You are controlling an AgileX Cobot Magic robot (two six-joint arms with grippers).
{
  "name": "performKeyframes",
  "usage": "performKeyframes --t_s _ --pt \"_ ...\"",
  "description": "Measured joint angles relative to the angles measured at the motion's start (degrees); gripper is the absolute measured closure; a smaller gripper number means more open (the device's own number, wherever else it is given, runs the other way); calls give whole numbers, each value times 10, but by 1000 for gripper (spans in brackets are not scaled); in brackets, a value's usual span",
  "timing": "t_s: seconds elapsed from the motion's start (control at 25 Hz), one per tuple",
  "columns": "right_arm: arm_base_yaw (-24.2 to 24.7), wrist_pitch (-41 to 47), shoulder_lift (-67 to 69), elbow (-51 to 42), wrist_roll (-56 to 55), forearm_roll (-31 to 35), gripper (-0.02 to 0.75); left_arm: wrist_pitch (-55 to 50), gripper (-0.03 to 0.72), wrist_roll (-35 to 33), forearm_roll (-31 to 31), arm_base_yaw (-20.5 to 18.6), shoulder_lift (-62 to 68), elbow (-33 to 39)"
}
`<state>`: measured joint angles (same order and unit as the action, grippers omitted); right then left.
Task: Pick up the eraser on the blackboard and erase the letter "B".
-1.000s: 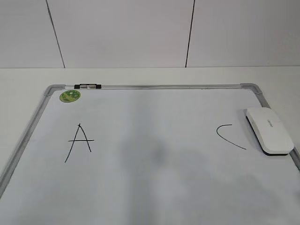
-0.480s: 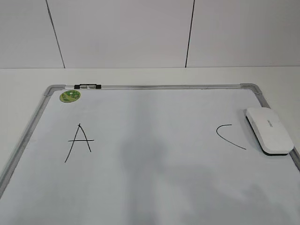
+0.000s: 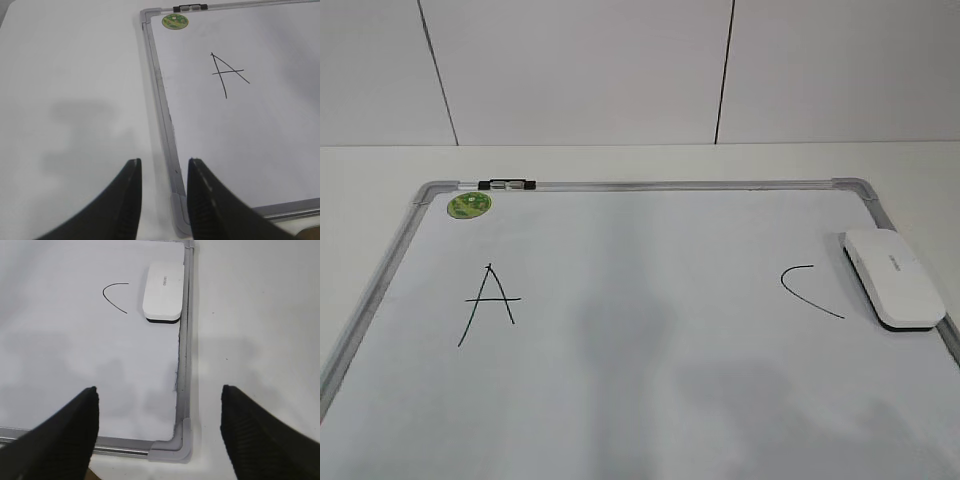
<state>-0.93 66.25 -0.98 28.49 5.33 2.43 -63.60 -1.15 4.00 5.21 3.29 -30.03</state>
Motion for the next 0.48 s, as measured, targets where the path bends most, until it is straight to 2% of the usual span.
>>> performKeyframes --t_s 0.48 --pt "0 -1 0 0 0 -1 153 0 452 0 -1 0 -25 0"
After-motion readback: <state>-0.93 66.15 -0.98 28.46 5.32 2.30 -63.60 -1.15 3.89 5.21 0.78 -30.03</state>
